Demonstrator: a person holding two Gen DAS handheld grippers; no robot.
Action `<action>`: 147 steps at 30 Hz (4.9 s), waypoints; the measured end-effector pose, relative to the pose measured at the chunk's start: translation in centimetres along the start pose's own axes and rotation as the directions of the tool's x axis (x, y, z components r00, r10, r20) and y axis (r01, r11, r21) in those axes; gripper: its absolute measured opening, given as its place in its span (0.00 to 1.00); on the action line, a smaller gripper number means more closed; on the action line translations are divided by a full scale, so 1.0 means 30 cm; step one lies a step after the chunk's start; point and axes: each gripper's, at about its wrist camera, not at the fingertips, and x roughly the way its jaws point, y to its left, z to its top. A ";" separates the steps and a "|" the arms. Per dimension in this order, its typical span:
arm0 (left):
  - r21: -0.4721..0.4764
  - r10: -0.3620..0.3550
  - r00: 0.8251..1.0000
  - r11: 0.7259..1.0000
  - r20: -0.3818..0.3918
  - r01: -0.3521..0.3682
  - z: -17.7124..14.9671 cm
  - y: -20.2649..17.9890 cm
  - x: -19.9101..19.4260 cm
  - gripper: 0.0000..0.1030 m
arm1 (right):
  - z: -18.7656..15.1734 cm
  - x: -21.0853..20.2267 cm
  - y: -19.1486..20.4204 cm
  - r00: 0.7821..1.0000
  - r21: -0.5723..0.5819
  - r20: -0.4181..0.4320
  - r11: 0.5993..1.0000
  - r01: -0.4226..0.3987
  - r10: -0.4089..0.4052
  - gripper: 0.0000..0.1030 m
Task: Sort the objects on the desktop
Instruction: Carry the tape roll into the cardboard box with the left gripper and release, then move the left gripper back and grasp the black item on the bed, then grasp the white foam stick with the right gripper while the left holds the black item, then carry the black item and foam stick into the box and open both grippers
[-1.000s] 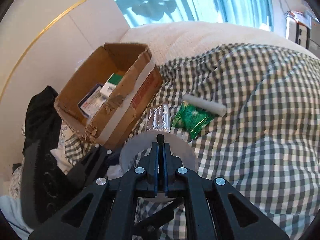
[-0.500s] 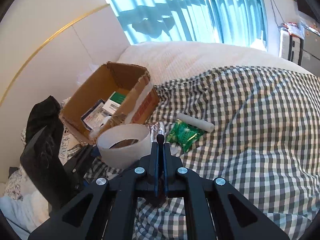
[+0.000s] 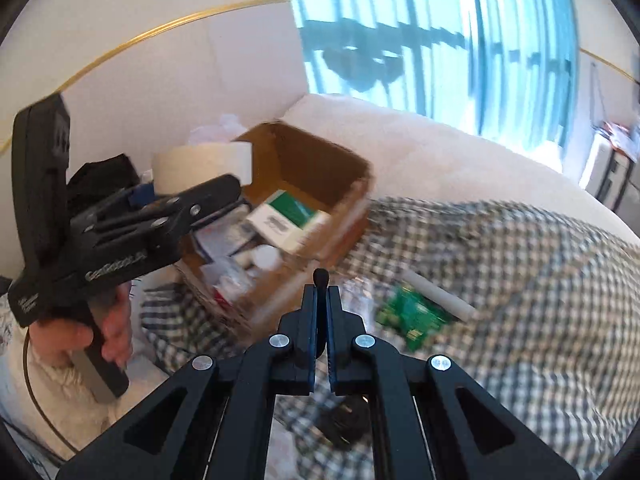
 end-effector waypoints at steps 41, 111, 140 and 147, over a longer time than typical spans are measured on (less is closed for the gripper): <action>0.017 -0.285 0.895 0.951 -0.344 0.309 -0.335 -0.300 0.118 1.00 | -0.266 -0.149 -0.356 0.955 0.250 -0.118 0.922 0.295 -0.273 0.72; -0.108 -0.130 0.964 0.988 -0.232 0.108 -0.448 -0.337 0.348 0.58 | -0.228 0.180 -0.335 0.900 0.007 -0.256 0.930 0.367 -0.354 0.16; -0.041 -0.064 0.995 0.997 -0.074 0.061 0.005 -0.015 -0.018 0.58 | 0.183 -0.125 0.228 0.976 -0.021 0.093 0.980 0.198 -0.196 0.16; -0.114 0.034 0.996 0.993 -0.087 -0.044 -0.052 0.182 0.032 0.58 | 0.245 0.151 0.288 0.990 -0.038 0.022 0.989 0.142 -0.141 0.16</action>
